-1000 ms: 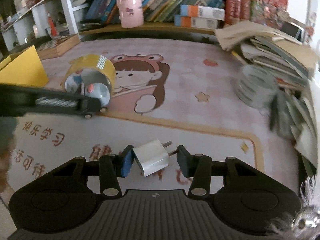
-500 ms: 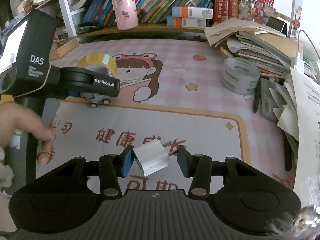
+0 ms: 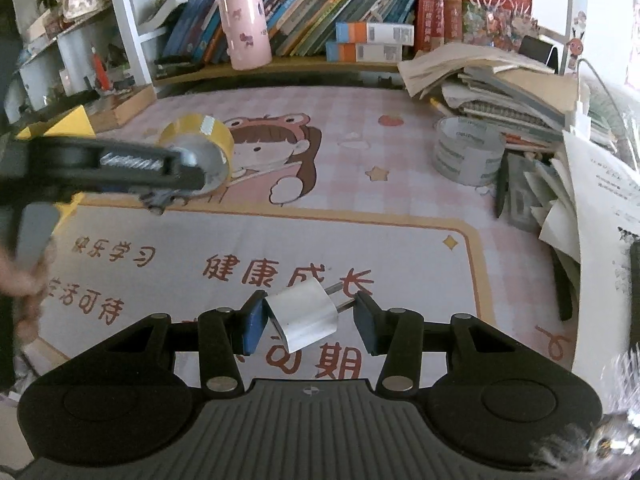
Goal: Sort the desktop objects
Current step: 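Lift the white plug with right tool while left tool lifts the grey toy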
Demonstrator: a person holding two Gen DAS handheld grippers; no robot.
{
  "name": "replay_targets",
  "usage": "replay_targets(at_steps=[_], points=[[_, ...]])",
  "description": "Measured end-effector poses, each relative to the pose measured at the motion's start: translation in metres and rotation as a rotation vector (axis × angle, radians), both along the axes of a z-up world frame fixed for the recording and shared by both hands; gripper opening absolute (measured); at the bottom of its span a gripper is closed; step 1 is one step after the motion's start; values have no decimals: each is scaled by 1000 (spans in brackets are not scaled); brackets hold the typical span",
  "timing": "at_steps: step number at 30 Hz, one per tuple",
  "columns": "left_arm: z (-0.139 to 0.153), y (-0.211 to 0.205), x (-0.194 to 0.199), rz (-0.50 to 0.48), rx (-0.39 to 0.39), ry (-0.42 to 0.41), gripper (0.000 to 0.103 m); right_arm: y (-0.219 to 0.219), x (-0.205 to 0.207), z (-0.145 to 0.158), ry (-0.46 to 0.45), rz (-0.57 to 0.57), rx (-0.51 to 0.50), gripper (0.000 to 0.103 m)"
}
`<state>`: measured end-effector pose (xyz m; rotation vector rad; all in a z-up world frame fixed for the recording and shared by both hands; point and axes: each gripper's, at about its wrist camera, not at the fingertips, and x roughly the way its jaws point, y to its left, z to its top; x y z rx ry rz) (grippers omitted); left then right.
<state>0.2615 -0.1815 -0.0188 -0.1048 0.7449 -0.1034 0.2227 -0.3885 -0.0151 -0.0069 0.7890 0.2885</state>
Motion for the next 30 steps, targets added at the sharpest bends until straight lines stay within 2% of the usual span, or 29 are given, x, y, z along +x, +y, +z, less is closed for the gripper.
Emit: replay_targets(at_steps=[18, 30], points=[[35, 38, -74, -63, -124, -45, 64, 29, -42, 28, -48, -43, 23, 44], [40, 71, -109, -123, -129, -66, 64, 75, -78, 32, -62, -46, 13, 44]])
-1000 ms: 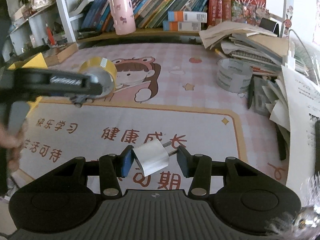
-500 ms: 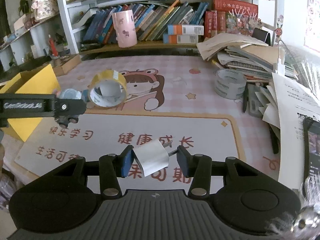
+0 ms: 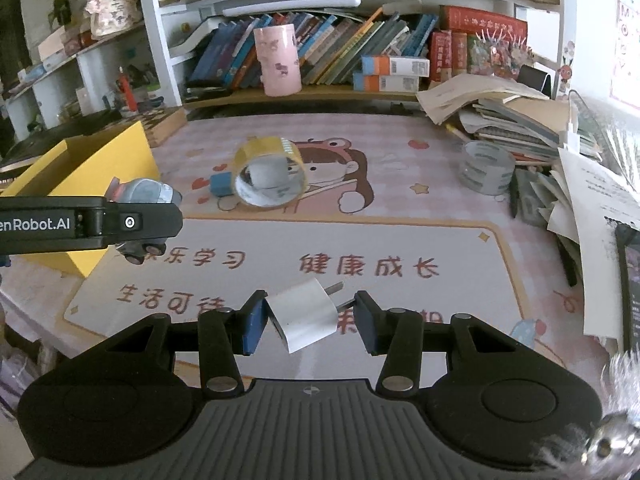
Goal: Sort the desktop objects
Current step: 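Lift the white plug with right tool while left tool lifts the grey toy, then carry the grey toy with left tool while right tool carries the plug toward the yellow box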
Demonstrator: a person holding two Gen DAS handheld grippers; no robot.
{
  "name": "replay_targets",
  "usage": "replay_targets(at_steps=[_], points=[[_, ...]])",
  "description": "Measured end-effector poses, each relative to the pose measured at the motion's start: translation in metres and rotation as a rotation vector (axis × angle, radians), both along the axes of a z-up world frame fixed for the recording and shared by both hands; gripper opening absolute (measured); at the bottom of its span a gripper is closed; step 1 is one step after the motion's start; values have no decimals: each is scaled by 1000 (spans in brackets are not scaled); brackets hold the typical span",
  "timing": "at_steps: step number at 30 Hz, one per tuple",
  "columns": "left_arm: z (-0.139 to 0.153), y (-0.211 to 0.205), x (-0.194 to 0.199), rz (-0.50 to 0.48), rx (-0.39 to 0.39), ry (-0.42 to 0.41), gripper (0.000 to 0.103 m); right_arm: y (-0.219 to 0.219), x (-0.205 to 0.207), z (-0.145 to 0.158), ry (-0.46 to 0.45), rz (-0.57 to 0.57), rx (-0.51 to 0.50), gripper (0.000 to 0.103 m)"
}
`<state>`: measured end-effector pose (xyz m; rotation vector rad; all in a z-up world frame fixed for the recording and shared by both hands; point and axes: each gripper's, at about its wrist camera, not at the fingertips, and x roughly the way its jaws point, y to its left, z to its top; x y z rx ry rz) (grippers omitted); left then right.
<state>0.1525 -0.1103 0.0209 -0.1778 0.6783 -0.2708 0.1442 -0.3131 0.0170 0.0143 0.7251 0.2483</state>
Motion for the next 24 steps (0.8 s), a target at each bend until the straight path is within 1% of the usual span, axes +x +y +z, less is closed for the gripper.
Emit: replay_targets(at_steps=[7, 13, 24], points=[[1, 26, -27, -26, -13, -11, 64, 26, -29, 2, -4, -34, -12, 44], [3, 52, -53, -29, -19, -23, 64, 52, -59, 0, -1, -35, -19, 44], [-1, 94, -94, -26, -20, -6, 64, 95, -102, -3, 7, -23, -28, 44]])
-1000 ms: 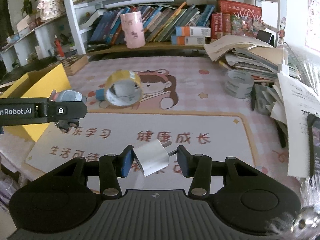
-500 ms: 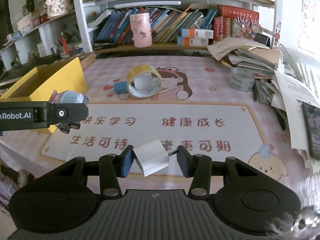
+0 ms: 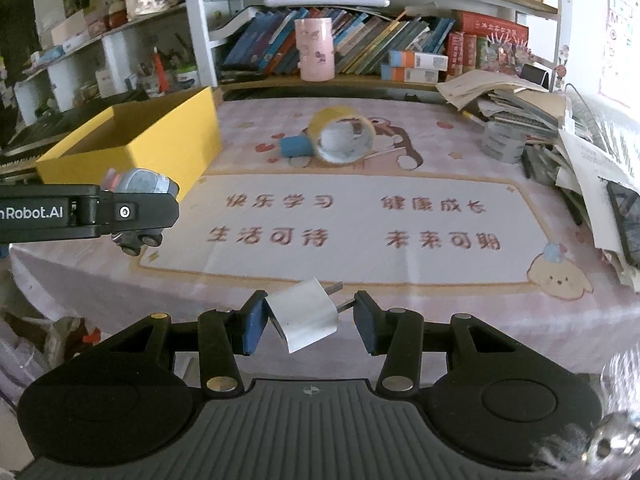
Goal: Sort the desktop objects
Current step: 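Carry the grey toy with left tool while right tool carries the plug toward the yellow box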
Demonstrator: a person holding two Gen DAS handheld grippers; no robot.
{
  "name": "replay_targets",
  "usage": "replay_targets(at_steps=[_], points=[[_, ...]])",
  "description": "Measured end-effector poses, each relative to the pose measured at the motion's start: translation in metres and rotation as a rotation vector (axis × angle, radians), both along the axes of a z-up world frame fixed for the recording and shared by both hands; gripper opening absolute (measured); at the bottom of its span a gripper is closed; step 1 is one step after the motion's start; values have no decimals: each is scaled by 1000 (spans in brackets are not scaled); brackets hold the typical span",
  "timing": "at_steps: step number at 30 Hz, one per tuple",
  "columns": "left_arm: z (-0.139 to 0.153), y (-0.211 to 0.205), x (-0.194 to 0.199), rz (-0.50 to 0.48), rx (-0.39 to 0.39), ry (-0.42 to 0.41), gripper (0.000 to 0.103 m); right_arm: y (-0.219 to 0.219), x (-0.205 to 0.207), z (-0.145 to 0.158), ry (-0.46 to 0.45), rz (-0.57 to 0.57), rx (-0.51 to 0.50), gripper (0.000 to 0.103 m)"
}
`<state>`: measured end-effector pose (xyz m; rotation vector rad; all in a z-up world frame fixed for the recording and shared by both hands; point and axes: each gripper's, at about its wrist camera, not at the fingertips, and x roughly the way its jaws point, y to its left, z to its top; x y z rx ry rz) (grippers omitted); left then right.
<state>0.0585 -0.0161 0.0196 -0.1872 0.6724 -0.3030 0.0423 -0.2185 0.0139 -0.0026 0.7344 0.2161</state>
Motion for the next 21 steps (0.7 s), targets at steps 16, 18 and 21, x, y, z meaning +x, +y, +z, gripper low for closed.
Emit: replay_targets(at_steps=[16, 18, 21], points=[[0, 60, -43, 130, -14, 10, 64, 56, -24, 1, -1, 125, 6, 44], [0, 69, -48, 162, -14, 12, 64, 64, -24, 1, -1, 158, 7, 44], [0, 81, -56, 204, -10, 14, 64, 76, -25, 1, 1, 204, 11, 44]])
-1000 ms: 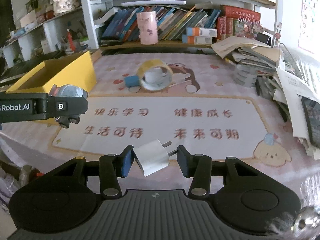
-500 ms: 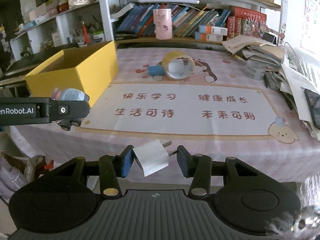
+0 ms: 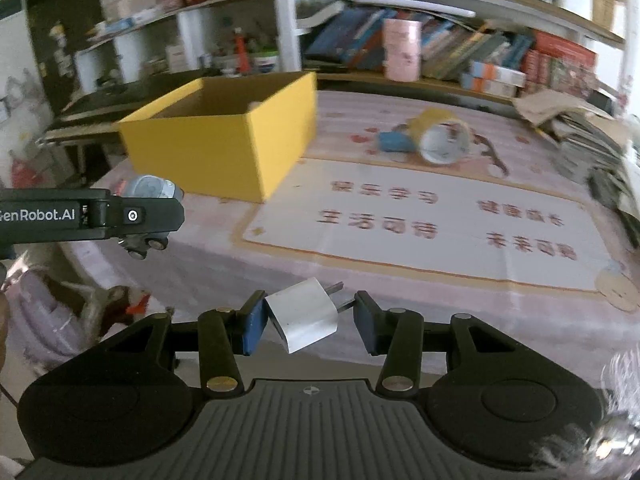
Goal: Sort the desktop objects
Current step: 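Carry the grey toy with left tool while right tool carries the plug toward the yellow box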
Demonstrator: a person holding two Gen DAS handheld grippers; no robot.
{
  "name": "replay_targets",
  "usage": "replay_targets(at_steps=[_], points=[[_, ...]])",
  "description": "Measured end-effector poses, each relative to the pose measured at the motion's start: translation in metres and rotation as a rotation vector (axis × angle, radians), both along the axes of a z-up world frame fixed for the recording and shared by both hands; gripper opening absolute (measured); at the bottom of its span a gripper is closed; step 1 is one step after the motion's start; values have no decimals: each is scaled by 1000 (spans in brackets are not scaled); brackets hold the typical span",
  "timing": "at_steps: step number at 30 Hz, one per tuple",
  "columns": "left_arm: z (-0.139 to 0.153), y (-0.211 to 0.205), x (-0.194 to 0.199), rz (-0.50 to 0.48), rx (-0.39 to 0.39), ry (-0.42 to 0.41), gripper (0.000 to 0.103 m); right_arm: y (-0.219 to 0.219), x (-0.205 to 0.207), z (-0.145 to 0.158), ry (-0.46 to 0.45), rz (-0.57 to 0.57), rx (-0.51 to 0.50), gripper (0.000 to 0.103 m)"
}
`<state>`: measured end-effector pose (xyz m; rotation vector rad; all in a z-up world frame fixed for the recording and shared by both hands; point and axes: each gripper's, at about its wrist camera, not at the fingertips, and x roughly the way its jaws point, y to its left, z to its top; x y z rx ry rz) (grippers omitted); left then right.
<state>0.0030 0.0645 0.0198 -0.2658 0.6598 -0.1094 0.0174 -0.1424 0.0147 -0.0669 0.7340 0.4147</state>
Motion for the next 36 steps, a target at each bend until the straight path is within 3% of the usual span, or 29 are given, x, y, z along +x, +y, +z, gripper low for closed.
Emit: replay_targets(at_steps=[9, 21, 30, 36], points=[[-1, 27, -21, 101, 12, 15, 64, 32, -3, -3, 11, 108, 11, 44], [2, 54, -22, 157, 17, 5, 64, 55, 3, -1, 4, 148, 8, 44], [13, 68, -7, 195, 44, -19, 64, 60, 19, 7, -15, 152, 26, 44], [23, 76, 18, 205, 68, -47, 64, 66, 41, 24, -79, 153, 56, 44]])
